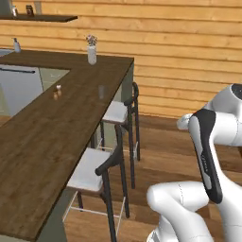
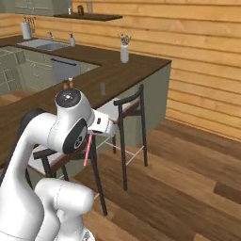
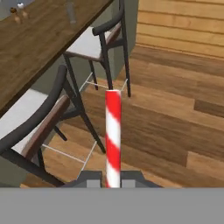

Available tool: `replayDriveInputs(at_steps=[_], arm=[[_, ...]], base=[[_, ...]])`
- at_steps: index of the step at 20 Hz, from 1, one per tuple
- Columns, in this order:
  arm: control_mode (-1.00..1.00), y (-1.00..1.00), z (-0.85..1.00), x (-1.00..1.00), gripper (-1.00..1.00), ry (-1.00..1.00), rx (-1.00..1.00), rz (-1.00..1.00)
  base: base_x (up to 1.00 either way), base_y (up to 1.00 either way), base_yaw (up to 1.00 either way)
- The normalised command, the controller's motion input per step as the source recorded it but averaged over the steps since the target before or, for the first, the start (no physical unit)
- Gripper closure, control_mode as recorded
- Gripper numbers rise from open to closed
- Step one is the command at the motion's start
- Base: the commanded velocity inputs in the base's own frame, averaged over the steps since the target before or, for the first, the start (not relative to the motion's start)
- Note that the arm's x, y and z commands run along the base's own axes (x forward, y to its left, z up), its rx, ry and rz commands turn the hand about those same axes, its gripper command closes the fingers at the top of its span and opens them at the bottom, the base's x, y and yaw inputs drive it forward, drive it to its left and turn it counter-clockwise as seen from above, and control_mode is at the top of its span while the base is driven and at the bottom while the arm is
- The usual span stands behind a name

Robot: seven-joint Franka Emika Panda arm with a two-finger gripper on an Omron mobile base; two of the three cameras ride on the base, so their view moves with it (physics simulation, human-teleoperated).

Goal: Take a straw from the drawer in front and place it inside the glass cup on the dining counter.

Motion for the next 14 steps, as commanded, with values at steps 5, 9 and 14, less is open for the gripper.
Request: replayDriveInputs(at_steps=[5, 9, 14], arm=[[1.00, 0.00, 0.00, 0.00, 1.00, 0.00, 0.00, 0.00], [1.00, 0.00, 0.00, 0.00, 1.00, 0.00, 0.00, 0.00], [1.00, 0.00, 0.00, 0.00, 1.00, 0.00, 0.00, 0.00]], base=[[0.57, -0.69, 0.47], [0.52, -0.72, 0.47], [0.46, -0.74, 0.47]])
